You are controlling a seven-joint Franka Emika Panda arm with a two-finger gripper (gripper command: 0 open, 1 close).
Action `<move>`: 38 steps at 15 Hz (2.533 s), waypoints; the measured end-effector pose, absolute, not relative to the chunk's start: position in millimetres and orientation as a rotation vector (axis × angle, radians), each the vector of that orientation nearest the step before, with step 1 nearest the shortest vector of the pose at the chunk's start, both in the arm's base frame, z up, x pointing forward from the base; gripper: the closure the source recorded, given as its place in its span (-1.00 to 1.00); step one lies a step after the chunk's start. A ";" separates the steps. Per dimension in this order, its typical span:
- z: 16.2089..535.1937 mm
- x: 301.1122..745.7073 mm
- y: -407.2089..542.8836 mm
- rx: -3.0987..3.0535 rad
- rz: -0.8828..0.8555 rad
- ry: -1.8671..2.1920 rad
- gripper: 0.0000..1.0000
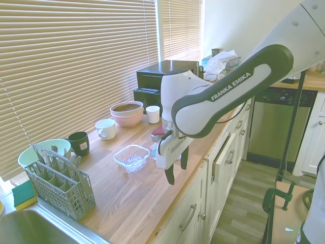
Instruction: Cover the lid of the food container
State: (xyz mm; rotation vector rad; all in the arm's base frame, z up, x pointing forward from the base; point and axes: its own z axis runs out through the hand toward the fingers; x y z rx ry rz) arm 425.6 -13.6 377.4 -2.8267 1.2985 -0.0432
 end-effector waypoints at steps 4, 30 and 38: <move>383.6 421.9 -76.8 -2.758 -0.051 1.318 -1.00; 317.7 519.4 -313.9 -2.464 -0.063 1.226 -1.00; 316.7 539.5 -294.1 -2.462 -0.024 1.176 -1.00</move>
